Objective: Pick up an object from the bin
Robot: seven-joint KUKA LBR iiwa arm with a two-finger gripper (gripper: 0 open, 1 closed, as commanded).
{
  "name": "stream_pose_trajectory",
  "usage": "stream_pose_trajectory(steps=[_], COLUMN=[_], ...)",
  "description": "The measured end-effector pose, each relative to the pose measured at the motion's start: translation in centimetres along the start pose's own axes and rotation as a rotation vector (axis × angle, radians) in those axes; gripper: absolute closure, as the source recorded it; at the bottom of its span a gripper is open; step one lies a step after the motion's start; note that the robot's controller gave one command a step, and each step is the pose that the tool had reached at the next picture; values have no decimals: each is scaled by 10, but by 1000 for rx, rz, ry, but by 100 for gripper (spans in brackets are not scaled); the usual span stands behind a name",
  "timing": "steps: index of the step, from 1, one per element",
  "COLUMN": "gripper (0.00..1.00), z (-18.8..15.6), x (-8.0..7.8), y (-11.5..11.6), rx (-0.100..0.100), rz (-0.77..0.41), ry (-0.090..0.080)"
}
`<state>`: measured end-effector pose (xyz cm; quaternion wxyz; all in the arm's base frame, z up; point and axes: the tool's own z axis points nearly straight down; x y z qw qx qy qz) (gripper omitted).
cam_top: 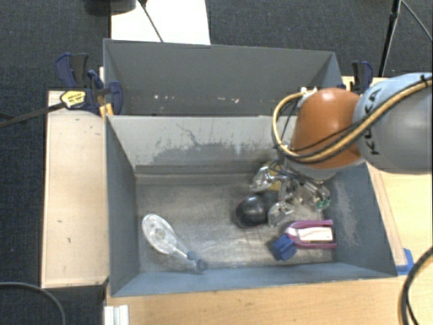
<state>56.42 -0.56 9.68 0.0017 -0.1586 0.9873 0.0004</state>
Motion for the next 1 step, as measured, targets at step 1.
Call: stream_pose_trajectory(steps=[1], gripper=[100], z=[-167], x=[13], y=[8], rx=[3], rz=[-23], ry=[-6])
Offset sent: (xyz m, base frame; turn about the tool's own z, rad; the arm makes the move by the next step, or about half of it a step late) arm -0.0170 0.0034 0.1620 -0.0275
